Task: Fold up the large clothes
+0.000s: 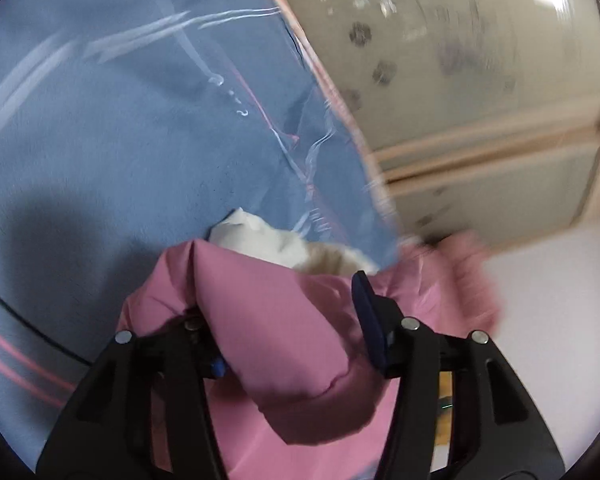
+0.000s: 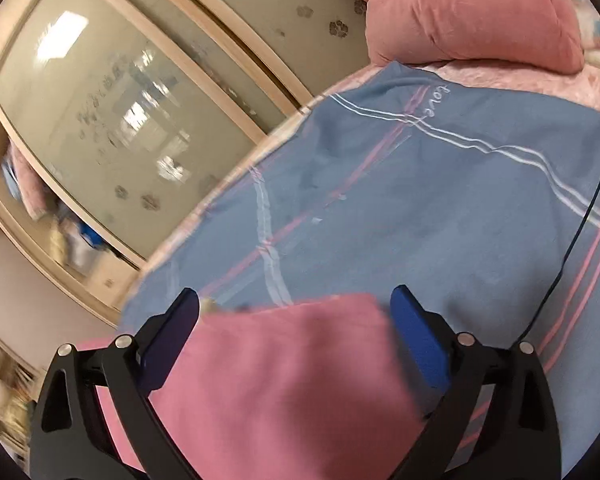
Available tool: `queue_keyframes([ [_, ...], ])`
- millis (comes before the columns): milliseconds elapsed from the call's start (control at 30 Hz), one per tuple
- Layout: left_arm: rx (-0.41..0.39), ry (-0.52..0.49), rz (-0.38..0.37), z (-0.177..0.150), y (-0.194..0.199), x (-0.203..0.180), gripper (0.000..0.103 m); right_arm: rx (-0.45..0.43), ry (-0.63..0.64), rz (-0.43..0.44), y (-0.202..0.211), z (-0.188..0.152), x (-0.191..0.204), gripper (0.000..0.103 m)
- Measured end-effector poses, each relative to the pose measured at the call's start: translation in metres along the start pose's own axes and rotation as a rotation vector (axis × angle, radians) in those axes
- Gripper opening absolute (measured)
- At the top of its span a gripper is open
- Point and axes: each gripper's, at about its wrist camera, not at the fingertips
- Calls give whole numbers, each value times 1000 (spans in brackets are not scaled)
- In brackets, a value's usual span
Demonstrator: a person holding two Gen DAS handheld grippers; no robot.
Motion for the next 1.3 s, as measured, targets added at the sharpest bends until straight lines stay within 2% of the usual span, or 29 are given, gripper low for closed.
queue_keyframes([
  [67,-96,-24,-33,-5,19,-3,55,-31,-21,45,13,-5,-6,97],
  [100,-180,-65,-44,-9,33,-12,65,-51,0,59,24,-9,-2,97],
  [133,-256,-100,-45,-14,46,-21,84,-76,43,72,34,-10,9,97],
  [167,-372,-151,-21,-22,63,-36,93,-113,122,84,48,-17,27,96],
  [200,-450,-221,19,-33,74,-55,97,-132,197,91,57,-23,45,96],
  [233,-439,-283,40,-41,71,-72,97,-138,310,96,70,-40,73,96],
  [267,-379,-361,60,-51,61,-91,96,-136,386,104,73,-48,92,95],
  [300,-290,-470,96,-71,41,-113,93,-135,458,113,79,-62,110,93],
  [367,-164,-618,172,-104,4,-137,86,-144,644,96,87,-102,158,81],
  [433,10,-727,235,-141,-47,-145,73,-113,761,78,82,-130,186,74],
  [467,74,-744,257,-154,-66,-143,72,-79,800,58,72,-143,196,72],
  [500,131,-762,301,-167,-86,-138,72,-75,829,-2,60,-153,203,72],
  [567,191,-844,498,-182,-131,-118,72,-112,872,-105,41,-154,204,77],
  [600,192,-870,573,-184,-140,-108,72,-89,854,-119,29,-146,196,81],
  [633,184,-898,670,-183,-149,-94,72,-36,779,-143,11,-129,181,85],
  [667,176,-908,710,-181,-152,-84,72,-17,720,-184,0,-116,167,85],
  [733,162,-856,719,-167,-147,-66,73,-44,613,-317,-16,-88,136,85],
  [767,139,-832,730,-163,-142,-63,73,-50,542,-431,-25,-71,114,84],
  [800,123,-831,747,-162,-136,-63,73,-39,483,-488,-32,-58,96,84],
  [867,98,-837,801,-160,-134,-62,74,12,366,-536,-42,-38,58,84],
  [900,73,-841,833,-162,-128,-65,78,9,328,-530,-38,-33,45,84],
  [967,11,-862,851,-167,-111,-75,78,-68,294,-520,-14,-33,34,81],
  [1067,-45,-949,766,-182,-97,-91,80,-199,340,-418,41,-58,42,81],
  [1100,-50,-975,738,-194,-92,-97,85,-218,373,-385,57,-68,48,81],
  [1167,-64,-1050,698,-230,-82,-107,90,-227,441,-321,90,-99,62,87],
  [1233,-85,-1117,695,-261,-74,-119,100,-243,484,-263,124,-130,74,91],
  [1300,-111,-1160,697,-290,-59,-129,101,-232,513,-235,149,-152,89,99],
])
Point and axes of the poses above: each gripper's, at about its wrist camera, not at the fingertips, and y roughly against the way its jaws point, x to its left, z to its top, and after that the axes turned 15 degrees about -z, right-handed
